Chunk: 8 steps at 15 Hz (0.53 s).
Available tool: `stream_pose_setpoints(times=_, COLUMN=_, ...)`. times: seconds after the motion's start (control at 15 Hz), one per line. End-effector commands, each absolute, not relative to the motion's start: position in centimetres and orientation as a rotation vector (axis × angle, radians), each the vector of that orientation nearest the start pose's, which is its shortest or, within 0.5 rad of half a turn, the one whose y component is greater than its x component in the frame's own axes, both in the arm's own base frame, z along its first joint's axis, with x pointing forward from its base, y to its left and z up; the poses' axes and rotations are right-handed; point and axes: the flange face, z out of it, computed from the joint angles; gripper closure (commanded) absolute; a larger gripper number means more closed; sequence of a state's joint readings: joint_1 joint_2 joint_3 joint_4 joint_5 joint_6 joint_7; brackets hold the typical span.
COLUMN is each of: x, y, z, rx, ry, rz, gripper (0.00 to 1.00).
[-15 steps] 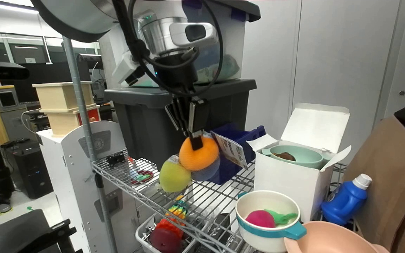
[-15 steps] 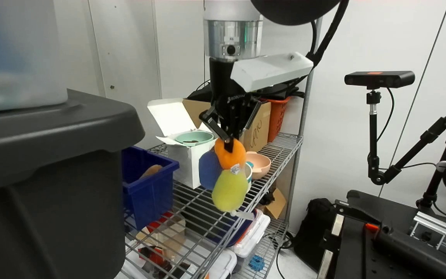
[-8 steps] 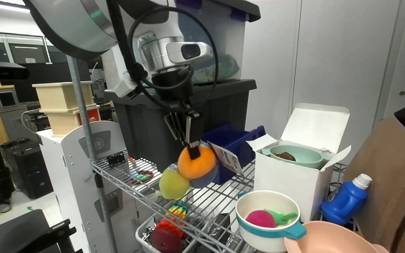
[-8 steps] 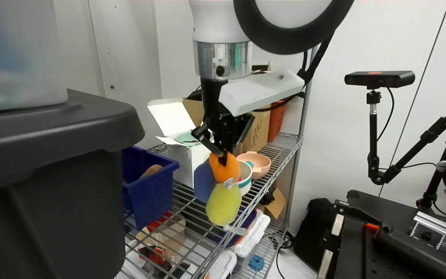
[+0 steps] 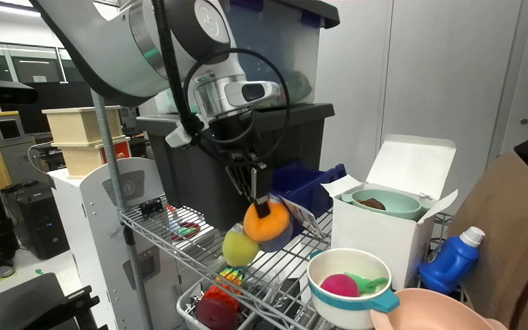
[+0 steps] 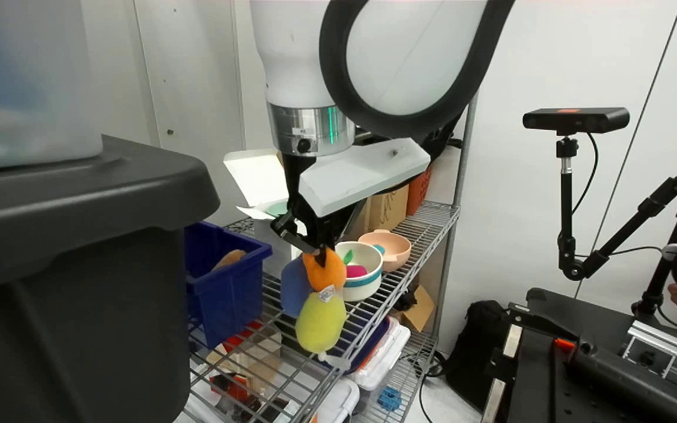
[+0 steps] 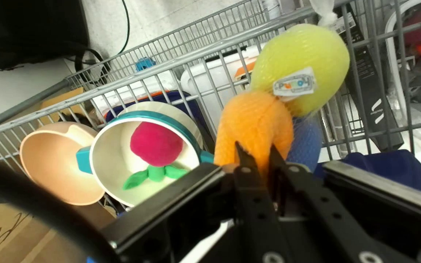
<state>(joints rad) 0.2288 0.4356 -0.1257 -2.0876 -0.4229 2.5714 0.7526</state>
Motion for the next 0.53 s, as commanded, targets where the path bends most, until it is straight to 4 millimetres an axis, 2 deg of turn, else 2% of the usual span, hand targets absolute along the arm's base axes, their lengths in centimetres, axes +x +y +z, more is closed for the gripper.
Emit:
stream_pose_setpoints(times=0.0, x=60.4, y=7.2, z=21.7, rx=-3.344, ry=0.526, rz=-0.328, gripper=0.97)
stream_pose_setpoints(times=0.47, x=62.2, y=6.9, z=21.6, rx=-3.329, ry=0.587, rz=-0.367, gripper=0.97)
